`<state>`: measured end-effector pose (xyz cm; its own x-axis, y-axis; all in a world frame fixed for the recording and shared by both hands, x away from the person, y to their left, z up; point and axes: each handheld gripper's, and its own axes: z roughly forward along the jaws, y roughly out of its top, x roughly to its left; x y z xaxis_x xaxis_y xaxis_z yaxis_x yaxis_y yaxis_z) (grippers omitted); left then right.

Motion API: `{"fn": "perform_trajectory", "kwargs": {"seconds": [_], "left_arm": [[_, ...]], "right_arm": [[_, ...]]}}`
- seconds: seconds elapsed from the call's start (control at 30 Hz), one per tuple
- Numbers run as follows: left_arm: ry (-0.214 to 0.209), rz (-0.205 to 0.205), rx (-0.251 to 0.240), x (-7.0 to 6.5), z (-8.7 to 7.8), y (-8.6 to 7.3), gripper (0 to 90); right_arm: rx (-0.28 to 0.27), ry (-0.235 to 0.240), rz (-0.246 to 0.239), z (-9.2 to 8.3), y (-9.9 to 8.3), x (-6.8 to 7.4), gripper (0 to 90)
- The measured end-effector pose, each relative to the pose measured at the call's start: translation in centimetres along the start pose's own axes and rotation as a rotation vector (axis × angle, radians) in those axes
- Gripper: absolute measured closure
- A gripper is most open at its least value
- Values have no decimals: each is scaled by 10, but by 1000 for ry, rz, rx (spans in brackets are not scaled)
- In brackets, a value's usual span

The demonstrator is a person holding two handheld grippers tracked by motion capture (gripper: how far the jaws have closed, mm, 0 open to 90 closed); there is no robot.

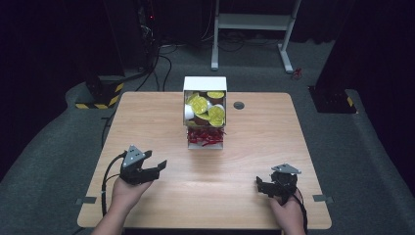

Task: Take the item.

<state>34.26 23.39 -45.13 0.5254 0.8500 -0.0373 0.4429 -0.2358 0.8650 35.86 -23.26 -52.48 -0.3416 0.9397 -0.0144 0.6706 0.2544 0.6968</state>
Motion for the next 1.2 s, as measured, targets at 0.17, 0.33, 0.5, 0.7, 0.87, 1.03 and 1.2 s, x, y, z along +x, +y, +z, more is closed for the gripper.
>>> {"fn": "perform_trajectory", "kwargs": {"seconds": [0.17,0.33,0.5,0.7,0.87,1.03,1.2], "left_arm": [[-4,10,-17,-2,6,4,297],[-28,10,-23,-5,11,7,300],[-38,3,-45,-9,13,11,305],[-31,0,-52,-18,17,15,310],[-36,7,-49,-24,25,23,311],[-47,1,-47,-23,34,30,316],[-53,0,-47,-23,40,35,319]], "right_arm": [[0,0,0,0,0,0,77],[1,0,3,0,0,0,77],[0,-1,3,0,0,0,77],[-3,4,-6,0,0,0,77],[-3,4,-6,0,0,0,78],[-3,4,-6,0,0,0,77],[-3,4,-6,0,0,0,78]]}}
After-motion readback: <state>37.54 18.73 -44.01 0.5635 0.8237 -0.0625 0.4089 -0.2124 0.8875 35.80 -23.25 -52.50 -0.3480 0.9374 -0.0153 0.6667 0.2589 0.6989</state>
